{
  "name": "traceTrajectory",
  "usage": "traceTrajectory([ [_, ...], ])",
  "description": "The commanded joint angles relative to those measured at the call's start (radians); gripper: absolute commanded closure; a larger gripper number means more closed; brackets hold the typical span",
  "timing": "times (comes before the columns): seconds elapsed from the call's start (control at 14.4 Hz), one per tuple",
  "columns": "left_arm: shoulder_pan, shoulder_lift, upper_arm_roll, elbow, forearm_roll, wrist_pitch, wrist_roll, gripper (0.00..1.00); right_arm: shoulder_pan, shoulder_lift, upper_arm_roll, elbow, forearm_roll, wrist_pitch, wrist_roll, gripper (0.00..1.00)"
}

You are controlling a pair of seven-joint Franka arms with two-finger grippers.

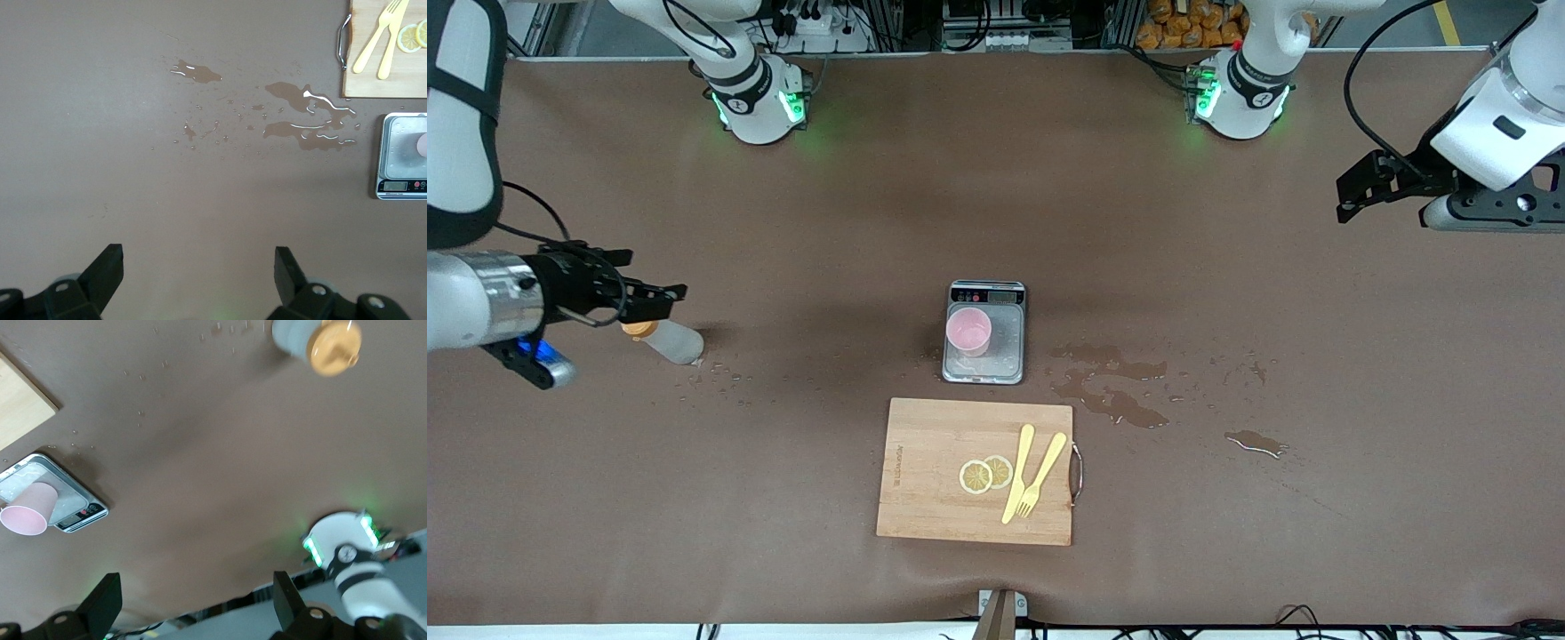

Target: Add sauce to pink cup with both arms

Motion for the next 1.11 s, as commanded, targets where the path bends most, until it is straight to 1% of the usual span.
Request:
traceTrajectory([
  [0.0,0.005,0.007,-0.002,0.016,-0.016,-0.007,-0.014,0.0,-0.009,-0.121,-0.004,-0.079,-0.089,0.055,-0.17,0.0],
  [0.21,0.005,0.019,0.0,0.014,-0.01,-0.006,0.0,0.0,-0.034,-0.23,-0.005,-0.179,-0.095,0.121,-0.255,0.0],
  [0.28,0.005,0.017,0.0,0.016,-0.009,-0.004,0.0,0.0,-0.034,-0.273,-0.005,-0.23,-0.103,0.162,-0.266,0.0],
  [0.42,0.004,0.01,0.001,0.017,0.002,-0.001,0.004,0.0,-0.032,-0.374,-0.005,-0.366,-0.132,0.268,-0.336,0.0],
  [0.49,0.004,0.007,0.001,0.026,0.023,-0.001,0.006,0.0,-0.034,-0.438,-0.005,-0.461,-0.133,0.341,-0.379,0.0],
  [0.62,0.004,0.007,0.0,0.055,0.036,0.0,0.006,0.0,-0.031,-0.546,-0.005,-0.631,-0.133,0.482,-0.39,0.0],
  [0.69,0.004,0.007,0.001,0.057,0.033,0.002,0.004,0.0,-0.029,-0.58,-0.004,-0.684,-0.135,0.533,-0.39,0.0],
  [0.83,0.004,0.007,0.0,0.057,0.03,0.005,0.006,0.0,-0.032,-0.58,-0.004,-0.692,-0.143,0.551,-0.393,0.0],
  [0.9,0.002,0.008,-0.002,0.057,0.03,0.016,-0.003,0.0,-0.032,-0.574,-0.004,-0.686,-0.167,0.557,-0.416,0.0],
  [1.04,0.002,0.008,-0.005,0.057,0.025,0.025,-0.014,0.0,-0.035,-0.553,-0.004,-0.642,-0.19,0.558,-0.444,0.0],
])
